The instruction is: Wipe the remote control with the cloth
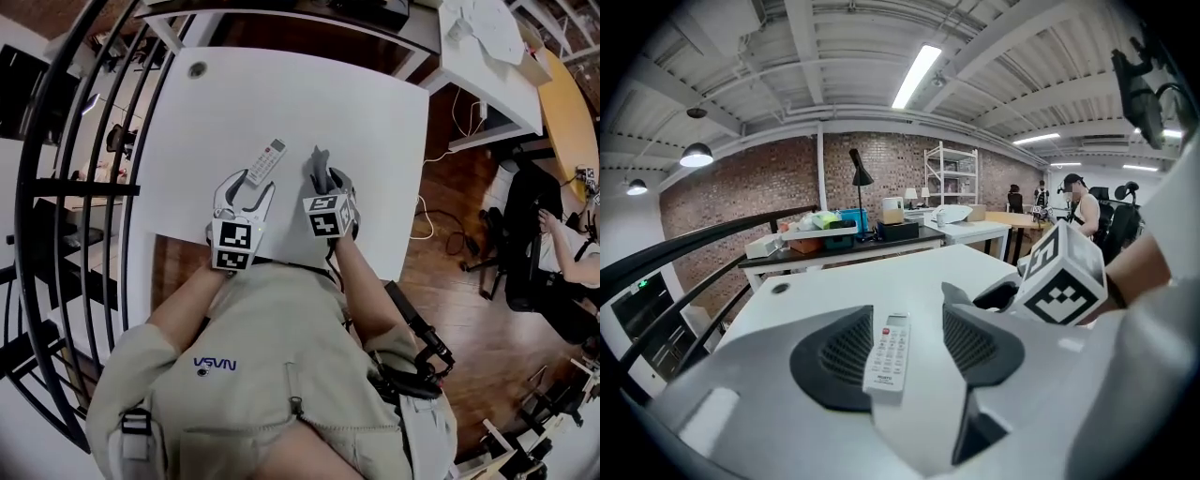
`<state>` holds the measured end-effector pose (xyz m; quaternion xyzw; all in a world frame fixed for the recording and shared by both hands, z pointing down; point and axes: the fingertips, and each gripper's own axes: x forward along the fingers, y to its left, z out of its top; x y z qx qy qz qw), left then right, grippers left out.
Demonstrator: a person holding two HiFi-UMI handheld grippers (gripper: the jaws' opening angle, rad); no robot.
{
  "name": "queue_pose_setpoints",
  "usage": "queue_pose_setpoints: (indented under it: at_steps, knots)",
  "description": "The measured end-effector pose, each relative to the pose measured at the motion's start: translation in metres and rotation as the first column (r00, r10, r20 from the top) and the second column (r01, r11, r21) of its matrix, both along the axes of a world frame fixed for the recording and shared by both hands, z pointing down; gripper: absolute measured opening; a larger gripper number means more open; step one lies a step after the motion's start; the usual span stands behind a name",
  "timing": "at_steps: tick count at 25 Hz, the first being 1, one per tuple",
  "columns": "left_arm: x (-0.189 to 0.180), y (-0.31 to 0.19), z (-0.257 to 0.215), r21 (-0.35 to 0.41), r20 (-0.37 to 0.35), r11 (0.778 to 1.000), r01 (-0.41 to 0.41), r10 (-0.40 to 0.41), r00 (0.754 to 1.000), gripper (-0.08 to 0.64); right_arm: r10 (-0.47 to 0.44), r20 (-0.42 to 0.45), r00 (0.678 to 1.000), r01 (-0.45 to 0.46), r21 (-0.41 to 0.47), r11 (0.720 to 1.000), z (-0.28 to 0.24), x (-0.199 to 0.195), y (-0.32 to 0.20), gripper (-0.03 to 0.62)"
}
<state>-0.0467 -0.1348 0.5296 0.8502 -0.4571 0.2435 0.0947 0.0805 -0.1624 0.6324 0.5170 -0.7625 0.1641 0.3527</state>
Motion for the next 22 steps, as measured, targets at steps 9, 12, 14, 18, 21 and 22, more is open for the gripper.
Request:
queue_pose_setpoints:
  at_steps: [9, 12, 14, 18, 21, 22]
  knots:
    - [-0.009, -0.008, 0.017, -0.045, -0.003, 0.998, -0.037, 0.037, 0.999, 0.275, 0.027, 0.028, 0.999, -0.026, -0.043, 0.999, 0.009, -0.005, -0.002, 0.129]
    - [-0.008, -0.009, 0.022, -0.050, -0.004, 0.998, -0.050, 0.050, 0.999, 0.275, 0.042, 0.016, 0.999, -0.042, -0.016, 0.999, 0.001, -0.003, 0.000, 0.035]
    - [-0.008, -0.010, 0.028, -0.056, -0.001, 0.997, -0.058, 0.058, 0.998, 0.275, 0.053, 0.030, 0.998, -0.053, 0.010, 0.999, -0.011, -0.003, 0.002, 0.032]
    - [-0.012, -0.015, 0.055, -0.092, 0.004, 0.994, -0.063, 0.064, 0.998, 0.290, 0.088, 0.096, 0.992, -0.094, 0.069, 0.993, -0.041, -0.005, 0.008, 0.032]
    - [-0.016, -0.019, 0.072, -0.145, -0.003, 0.987, -0.065, 0.065, 0.998, 0.323, 0.093, 0.128, 0.987, -0.109, 0.124, 0.986, -0.070, -0.010, 0.017, 0.032]
    - [-0.016, -0.022, 0.077, -0.163, -0.004, 0.984, -0.067, 0.067, 0.998, 0.336, 0.094, 0.137, 0.986, -0.113, 0.135, 0.984, -0.077, -0.011, 0.020, 0.032]
